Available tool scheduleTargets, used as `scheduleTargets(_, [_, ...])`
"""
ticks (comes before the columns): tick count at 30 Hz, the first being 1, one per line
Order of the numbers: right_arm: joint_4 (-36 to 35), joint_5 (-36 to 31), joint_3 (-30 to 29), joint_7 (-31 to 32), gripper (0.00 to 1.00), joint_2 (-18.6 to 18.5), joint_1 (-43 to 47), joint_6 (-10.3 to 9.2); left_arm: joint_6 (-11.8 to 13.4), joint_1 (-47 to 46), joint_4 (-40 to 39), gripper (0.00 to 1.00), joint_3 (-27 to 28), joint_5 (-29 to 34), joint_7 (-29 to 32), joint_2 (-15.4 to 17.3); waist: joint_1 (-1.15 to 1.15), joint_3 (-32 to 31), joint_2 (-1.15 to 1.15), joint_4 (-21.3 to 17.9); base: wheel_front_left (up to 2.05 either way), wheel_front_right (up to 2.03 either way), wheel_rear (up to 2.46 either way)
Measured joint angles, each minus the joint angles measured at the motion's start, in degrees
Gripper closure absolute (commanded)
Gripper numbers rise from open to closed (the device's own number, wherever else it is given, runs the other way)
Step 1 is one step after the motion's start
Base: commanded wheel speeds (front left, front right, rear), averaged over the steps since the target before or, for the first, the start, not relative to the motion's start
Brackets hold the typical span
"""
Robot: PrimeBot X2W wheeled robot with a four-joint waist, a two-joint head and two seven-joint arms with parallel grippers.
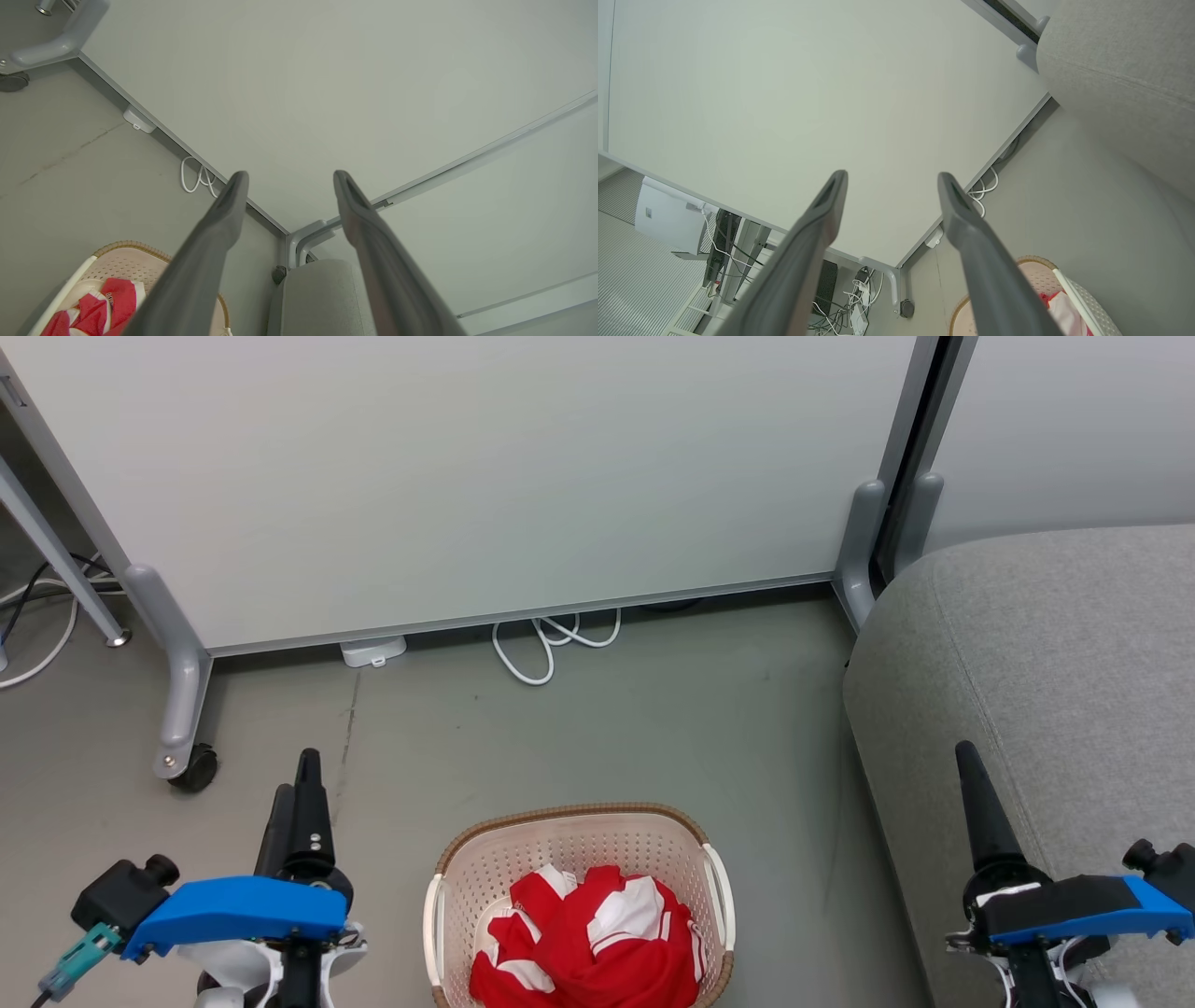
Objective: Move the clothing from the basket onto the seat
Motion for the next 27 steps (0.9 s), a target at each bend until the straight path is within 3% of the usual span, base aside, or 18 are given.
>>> scheduleTargets(27, [0.98, -22.69, 3.04, -5.08, 0.0, -0.08, 0.2, 0.0, 2.26, -0.86, 3.39, 0.0, -6.23, 23.45, -5.03, 0.26, 0.0, -0.31, 0.0, 0.27, 0.0, 0.0, 0.0])
